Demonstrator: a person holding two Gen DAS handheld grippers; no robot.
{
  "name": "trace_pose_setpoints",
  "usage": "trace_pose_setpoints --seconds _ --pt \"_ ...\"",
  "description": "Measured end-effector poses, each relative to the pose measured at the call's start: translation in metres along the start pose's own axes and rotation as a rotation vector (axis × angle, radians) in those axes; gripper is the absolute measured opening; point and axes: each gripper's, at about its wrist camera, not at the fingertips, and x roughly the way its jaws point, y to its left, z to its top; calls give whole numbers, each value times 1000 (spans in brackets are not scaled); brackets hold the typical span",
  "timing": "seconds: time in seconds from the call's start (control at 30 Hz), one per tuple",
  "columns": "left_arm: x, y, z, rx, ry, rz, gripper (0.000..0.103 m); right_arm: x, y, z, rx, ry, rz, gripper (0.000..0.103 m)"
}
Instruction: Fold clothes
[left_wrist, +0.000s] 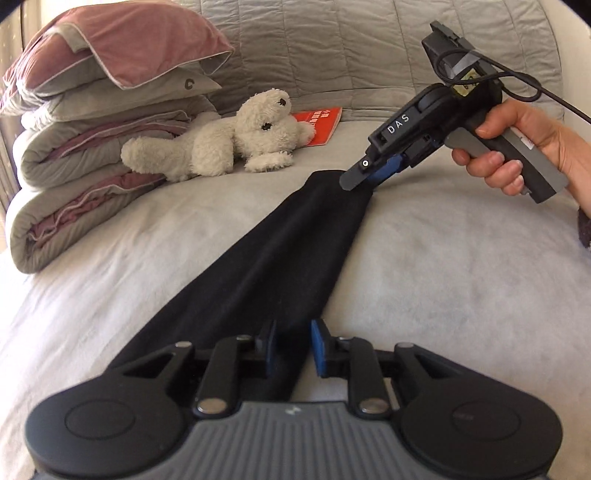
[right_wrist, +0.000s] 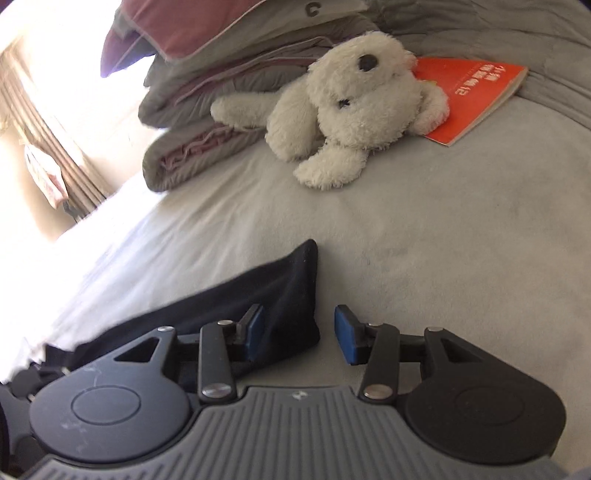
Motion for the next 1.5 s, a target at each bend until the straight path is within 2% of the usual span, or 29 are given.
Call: trace_pose_setpoints --seconds 0.03,0.07,0.1,0.17,0.23,0.3,0.37,0.4,0.43,0.5,0.6,0.7,0.8,0.87,1.0,1.07,1.13,1.2,1.27,1.37,1.5 --pt "1 -2 1 12 2 10 18 1 4 0 -32 -1 -4 46" --pt "2 -4 2 23 3 18 13 2 6 -1 -46 9 -11 33" --pt "2 -6 4 31 1 19 7 2 8 -1 -60 20 -18 16" --pt "1 -10 7 42 -3 18 7 2 9 0 -63 33 -61 14" --pt "1 -6 8 -1 -4 -4 8 -2 13 1 -88 33 -107 14" --pt "2 -2 7 -44 -2 -19 9 -4 18 1 -116 24 -131 15" --pt "1 1 8 -87 -3 -37 18 -5 23 1 -138 5 -131 18" --pt "-2 3 9 -109 -7 -48 26 -6 26 2 -149 -4 -131 24" --pt "-8 5 9 -133 -19 -61 31 -7 28 2 -160 -13 -131 26" --pt "-19 9 9 -170 -39 -68 33 -9 33 2 -183 -32 -131 32" --pt "-36 19 6 -208 -49 -33 43 -11 41 3 -216 -60 -131 34" --pt "-52 31 -5 -234 -36 23 43 -13 49 3 -249 -88 -131 38" --pt "-66 46 -21 -283 -17 78 43 -9 70 -4 -359 -118 -59 41" --pt "-74 55 -32 -327 -18 95 43 -4 85 -10 -423 -113 13 42" --pt "-74 55 -48 -369 -23 -8 43 11 106 -22 -529 -52 91 42" --pt "-66 45 -50 -335 28 -43 43 19 109 -29 -584 6 100 42" --pt "-68 33 -52 -274 30 -33 43 28 105 -36 -633 113 78 43" --pt "-74 34 -50 -259 21 -55 44 21 98 -38 -655 103 89 50" --pt "-83 46 -50 -303 -8 -97 44 14 94 -34 -636 106 89 51" --pt "-92 67 -52 -318 -21 3 46 9 100 -33 -634 61 107 51" --pt "-92 109 -65 -381 11 141 45 11 124 -35 -645 19 203 51"
